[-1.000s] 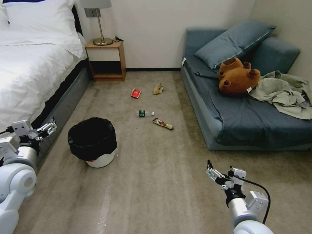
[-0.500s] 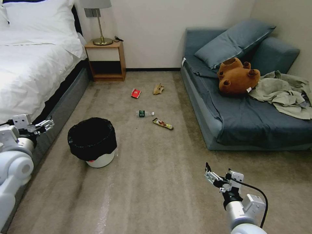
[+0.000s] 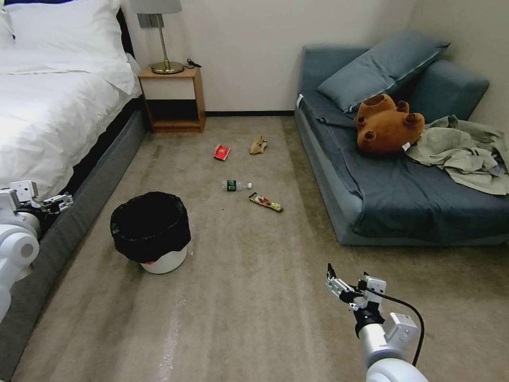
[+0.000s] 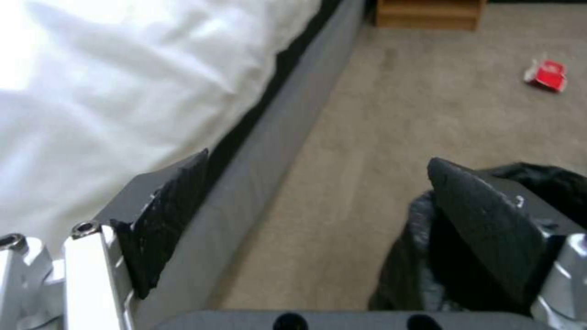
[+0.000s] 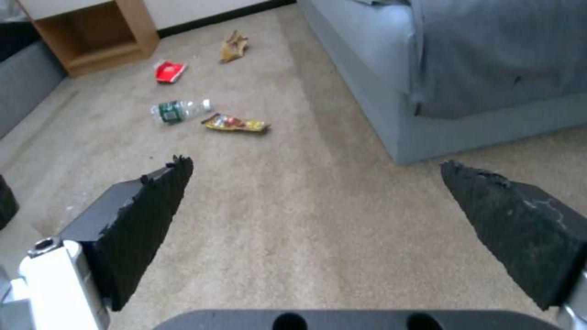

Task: Pick up the trash bin, then pick up the garbage on the floor and place it into the trash bin.

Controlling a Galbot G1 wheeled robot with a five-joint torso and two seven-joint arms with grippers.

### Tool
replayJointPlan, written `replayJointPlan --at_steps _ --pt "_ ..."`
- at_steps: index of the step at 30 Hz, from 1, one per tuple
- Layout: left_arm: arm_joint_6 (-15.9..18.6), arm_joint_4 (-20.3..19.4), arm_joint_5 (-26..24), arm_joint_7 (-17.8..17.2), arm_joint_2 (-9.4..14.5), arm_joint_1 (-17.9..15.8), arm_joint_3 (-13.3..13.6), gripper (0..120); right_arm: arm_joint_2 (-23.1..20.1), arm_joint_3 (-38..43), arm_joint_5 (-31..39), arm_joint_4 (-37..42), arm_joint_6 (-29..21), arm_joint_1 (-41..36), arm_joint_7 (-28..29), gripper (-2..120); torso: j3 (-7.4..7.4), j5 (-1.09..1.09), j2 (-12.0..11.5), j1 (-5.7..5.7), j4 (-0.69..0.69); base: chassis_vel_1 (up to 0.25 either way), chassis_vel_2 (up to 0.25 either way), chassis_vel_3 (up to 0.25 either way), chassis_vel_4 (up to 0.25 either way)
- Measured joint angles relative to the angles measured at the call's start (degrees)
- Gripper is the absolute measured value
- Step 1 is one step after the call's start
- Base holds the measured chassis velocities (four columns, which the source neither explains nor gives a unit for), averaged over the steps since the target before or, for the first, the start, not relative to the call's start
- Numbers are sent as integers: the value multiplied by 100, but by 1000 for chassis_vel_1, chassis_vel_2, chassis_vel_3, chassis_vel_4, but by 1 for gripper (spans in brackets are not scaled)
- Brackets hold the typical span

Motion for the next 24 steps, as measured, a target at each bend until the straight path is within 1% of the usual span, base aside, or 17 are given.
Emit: replayJointPlan --at_steps 1,2,3,4,5,7,8,9,10,15,16,18,20,21,22,23,24 --pt "-10 175 44 44 -85 -280 295 94 16 19 0 -23 5 10 -2 100 0 -1 0 0 -3 0 0 0 0" --pt "-10 175 44 44 -85 -280 295 94 16 19 0 -23 5 10 -2 100 0 -1 0 0 -3 0 0 0 0" --pt "-22 252 86 70 -132 -397 410 94 24 27 0 -36 6 21 -2 100 0 -1 0 0 -3 0 0 0 0" --pt "-61 410 192 118 -241 -641 644 94 41 38 -4 -75 6 55 -2 100 0 0 0 0 -2 0 0 0 0" --pt "-61 410 192 118 -241 -641 644 94 41 38 -4 -75 6 55 -2 100 0 0 0 0 -2 0 0 0 0" --pt "-87 616 297 145 -379 -961 925 94 72 43 -12 -167 6 116 -1 100 0 0 0 0 0 0 0 0 0" --pt "-87 616 297 145 -379 -961 925 94 72 43 -12 -167 6 116 -1 100 0 0 0 0 0 0 0 0 0" --pt "-97 805 370 168 -486 -1208 1111 94 97 44 -14 -241 5 169 2 100 0 0 0 0 -2 0 0 0 0" --pt "-97 805 370 168 -486 -1208 1111 94 97 44 -14 -241 5 169 2 100 0 0 0 0 -2 0 0 0 0" --pt "-87 1286 515 247 -589 -1558 1404 94 151 1 -48 -379 -7 268 8 100 0 1 0 0 -1 0 0 0 0" --pt "-88 1529 628 312 -619 -1653 1497 94 172 -14 -55 -429 -16 313 12 100 0 1 0 0 -1 0 0 0 0" --pt "-88 1601 658 334 -633 -1678 1519 94 179 -20 -56 -444 -20 332 14 100 0 0 -1 0 0 0 0 0 0" --pt "-90 1925 779 412 -721 -1774 1617 94 209 -45 -58 -518 -37 410 25 100 0 0 0 0 1 0 0 0 0" --pt "-90 1925 779 412 -721 -1774 1617 94 209 -45 -58 -518 -37 410 25 100 0 0 0 0 1 0 0 0 0" --pt "-102 2128 874 470 -832 -1853 1694 94 230 -60 -80 -574 -41 429 27 100 0 0 0 0 1 0 0 0 0" --pt "-102 2128 874 470 -832 -1853 1694 94 230 -60 -80 -574 -41 429 27 100 0 0 0 0 1 0 0 0 0" --pt "-104 2243 921 492 -928 -1914 1741 94 247 -73 -108 -609 -41 431 27 100 0 0 0 0 1 0 0 0 0"
